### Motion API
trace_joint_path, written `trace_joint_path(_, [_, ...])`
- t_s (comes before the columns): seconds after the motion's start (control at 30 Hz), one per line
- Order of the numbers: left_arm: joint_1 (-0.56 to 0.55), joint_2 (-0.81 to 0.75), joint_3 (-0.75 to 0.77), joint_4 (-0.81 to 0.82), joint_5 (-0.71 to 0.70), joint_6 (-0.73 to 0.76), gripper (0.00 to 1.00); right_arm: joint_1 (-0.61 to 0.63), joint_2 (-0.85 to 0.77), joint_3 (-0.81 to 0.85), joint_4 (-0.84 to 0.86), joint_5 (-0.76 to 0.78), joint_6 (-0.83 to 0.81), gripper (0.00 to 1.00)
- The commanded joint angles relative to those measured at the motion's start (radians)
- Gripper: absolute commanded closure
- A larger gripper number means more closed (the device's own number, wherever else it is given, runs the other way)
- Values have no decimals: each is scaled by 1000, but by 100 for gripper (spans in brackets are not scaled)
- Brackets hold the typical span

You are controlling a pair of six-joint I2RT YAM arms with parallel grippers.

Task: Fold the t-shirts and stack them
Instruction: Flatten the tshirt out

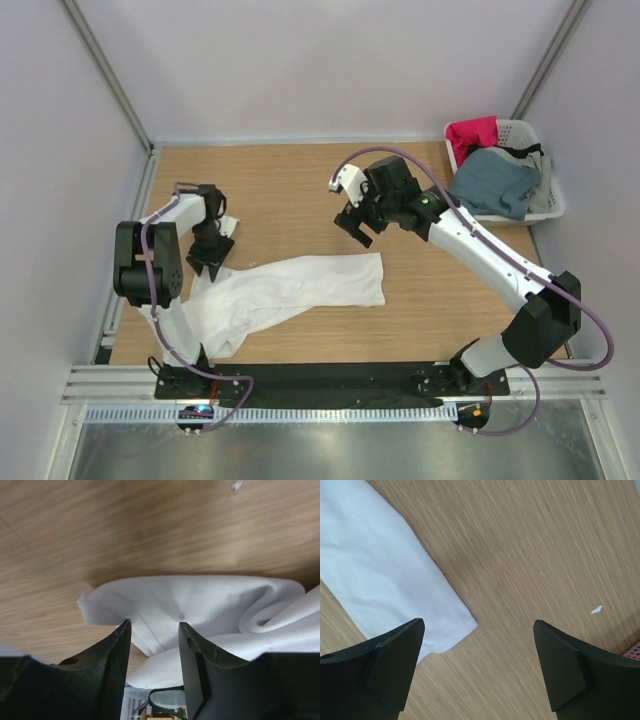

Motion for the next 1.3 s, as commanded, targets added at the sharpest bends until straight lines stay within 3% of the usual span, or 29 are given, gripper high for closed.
trace_joint_path(0.0, [6,44,60,14,37,-19,56,-14,-17,0,54,28,15,3])
trace_joint_path(0.07, [7,74,86,14,45,-22,63,-17,-9,8,56,30,13,3])
trace_joint_path(0.2, [6,113,138,4,54,-41,100,-23,0,14,66,39,15,3])
trace_joint_path(0.37, [6,124,181,4,71,-62,100,-43,1,14,79,49,15,3])
trace_joint_path(0.47, [1,117,301,-38,148,-104,100,-64,-3,25,93,71,18,3])
trace_joint_path(0.6, [-43,123,623,-149,260,-124,100,-117,-8,45,111,91,41,3])
trace_joint_path(0.63, [-78,149,781,-179,296,-118,100,-126,-11,48,114,92,45,3])
trace_joint_path(0.73, [-178,196,1047,-308,312,-70,100,-169,-20,43,120,99,55,3])
trace_joint_path(0.8, [-264,222,1123,-380,306,-29,100,-198,-31,40,120,100,64,3])
trace_joint_path(0.93, [-385,184,1088,-396,324,-26,100,-247,-64,30,120,100,75,3])
trace_joint_path(1.13, [-476,54,817,-361,398,-95,99,-304,-137,-25,105,96,79,3])
trace_joint_path(1.2, [-491,-13,730,-364,401,-82,88,-311,-158,-38,102,91,82,3])
trace_joint_path(1.23, [-490,-34,712,-368,404,-78,70,-316,-163,-49,99,89,84,3])
trace_joint_path(1.27, [-488,-58,699,-368,398,-81,35,-318,-166,-56,100,83,84,3])
